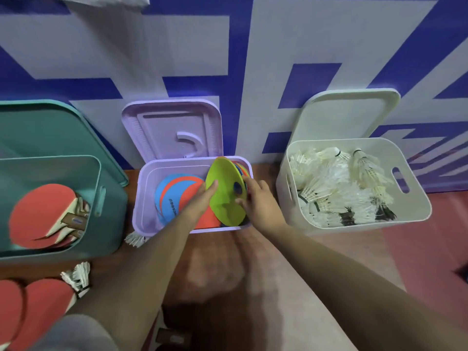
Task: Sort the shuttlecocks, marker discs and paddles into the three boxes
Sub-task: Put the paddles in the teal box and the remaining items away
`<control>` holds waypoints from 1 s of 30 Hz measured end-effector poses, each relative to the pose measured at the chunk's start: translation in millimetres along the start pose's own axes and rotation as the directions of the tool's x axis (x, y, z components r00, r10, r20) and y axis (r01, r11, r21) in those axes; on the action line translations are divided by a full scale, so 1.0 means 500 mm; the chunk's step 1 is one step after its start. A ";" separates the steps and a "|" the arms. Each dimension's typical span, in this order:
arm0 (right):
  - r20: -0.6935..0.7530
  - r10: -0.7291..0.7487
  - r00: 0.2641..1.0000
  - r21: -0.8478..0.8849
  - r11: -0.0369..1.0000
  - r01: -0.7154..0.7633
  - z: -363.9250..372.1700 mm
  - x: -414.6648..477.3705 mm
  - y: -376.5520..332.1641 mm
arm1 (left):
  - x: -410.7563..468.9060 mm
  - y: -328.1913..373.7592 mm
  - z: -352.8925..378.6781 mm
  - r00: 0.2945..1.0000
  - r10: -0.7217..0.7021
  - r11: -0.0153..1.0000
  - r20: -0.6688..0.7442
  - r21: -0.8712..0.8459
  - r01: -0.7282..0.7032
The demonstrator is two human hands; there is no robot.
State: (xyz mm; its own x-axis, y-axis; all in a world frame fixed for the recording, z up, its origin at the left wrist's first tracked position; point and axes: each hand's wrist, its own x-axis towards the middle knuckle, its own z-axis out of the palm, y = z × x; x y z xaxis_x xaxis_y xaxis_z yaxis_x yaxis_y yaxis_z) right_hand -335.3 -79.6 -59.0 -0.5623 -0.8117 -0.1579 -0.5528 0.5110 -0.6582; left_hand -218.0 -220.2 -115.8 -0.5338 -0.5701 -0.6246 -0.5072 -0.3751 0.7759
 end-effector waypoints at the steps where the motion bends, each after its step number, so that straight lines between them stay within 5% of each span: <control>1: -0.004 0.023 1.000 -0.027 0.999 -0.023 0.003 0.002 0.003 | -0.006 -0.003 0.002 1.000 -0.015 0.999 0.024 0.049 0.013; 7: 0.003 0.032 0.999 -0.117 0.993 -0.032 0.012 -0.015 -0.006 | -0.021 -0.007 -0.023 0.996 0.055 0.860 -0.074 0.511 -0.009; 12: -0.146 -0.154 0.977 -0.273 0.956 0.110 -0.004 -0.076 -0.059 | -0.146 0.010 -0.099 0.945 0.226 0.912 -0.235 0.392 -0.121; 19: -0.081 -0.276 0.958 -0.252 0.935 0.249 0.077 -0.201 -0.187 | -0.328 -0.092 -0.269 0.885 0.284 0.937 -0.368 0.300 -0.176; 30: 0.291 0.014 0.956 -0.185 0.982 0.041 0.413 -0.423 -0.316 | -0.539 -0.428 -0.512 0.929 0.192 0.920 -0.318 0.387 -0.058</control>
State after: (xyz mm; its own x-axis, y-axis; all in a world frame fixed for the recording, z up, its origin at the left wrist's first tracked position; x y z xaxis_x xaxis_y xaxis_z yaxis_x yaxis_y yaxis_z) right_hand -1.9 -46.9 -73.8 -0.3666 -0.8514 -0.3751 -0.6797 0.5203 -0.5169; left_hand 207.7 -173.5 -91.0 -0.3781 -0.8335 -0.4028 -0.6975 -0.0296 0.7160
